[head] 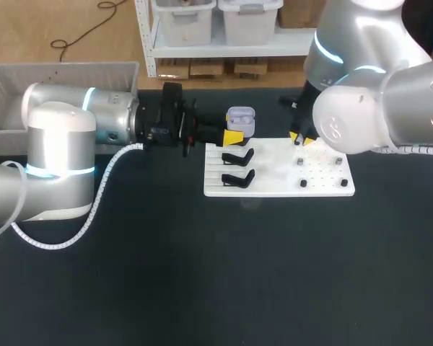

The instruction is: Pick up each earbud case from the left stands, insert the matching earbuds, close the lid, and place the case in the box.

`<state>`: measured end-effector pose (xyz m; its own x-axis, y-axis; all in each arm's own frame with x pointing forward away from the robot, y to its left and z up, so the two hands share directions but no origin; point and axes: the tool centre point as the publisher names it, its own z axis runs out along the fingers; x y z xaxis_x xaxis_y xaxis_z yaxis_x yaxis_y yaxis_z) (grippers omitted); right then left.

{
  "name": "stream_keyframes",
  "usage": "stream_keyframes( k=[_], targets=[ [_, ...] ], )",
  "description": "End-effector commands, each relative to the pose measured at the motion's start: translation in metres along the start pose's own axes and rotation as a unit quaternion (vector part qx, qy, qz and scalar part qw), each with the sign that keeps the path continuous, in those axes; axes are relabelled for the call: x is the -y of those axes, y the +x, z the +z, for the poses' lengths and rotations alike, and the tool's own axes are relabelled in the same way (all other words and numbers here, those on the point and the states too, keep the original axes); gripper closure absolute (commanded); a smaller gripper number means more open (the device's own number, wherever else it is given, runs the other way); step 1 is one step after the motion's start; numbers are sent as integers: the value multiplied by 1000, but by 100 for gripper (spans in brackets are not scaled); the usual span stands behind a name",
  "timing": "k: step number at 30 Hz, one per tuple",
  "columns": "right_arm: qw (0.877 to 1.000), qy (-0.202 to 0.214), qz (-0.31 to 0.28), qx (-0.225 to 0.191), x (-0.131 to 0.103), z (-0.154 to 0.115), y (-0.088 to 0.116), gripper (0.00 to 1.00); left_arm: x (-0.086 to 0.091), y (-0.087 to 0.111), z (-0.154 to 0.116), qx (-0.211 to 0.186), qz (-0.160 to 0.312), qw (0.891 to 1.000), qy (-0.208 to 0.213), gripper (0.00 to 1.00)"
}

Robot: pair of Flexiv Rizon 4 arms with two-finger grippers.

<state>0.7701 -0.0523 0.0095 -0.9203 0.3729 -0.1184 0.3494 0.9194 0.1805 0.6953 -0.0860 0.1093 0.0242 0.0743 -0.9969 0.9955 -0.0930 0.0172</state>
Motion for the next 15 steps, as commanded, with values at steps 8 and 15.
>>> stream_keyframes(
  k=[8,15],
  targets=[
    [1000,-10,-5,16,7,-30,15,100,0,1,0,1,1,1000,-1,100],
    [999,-17,-28,10,12,-60,26,100,0,1,0,1,1,1000,-1,100]
  ],
)
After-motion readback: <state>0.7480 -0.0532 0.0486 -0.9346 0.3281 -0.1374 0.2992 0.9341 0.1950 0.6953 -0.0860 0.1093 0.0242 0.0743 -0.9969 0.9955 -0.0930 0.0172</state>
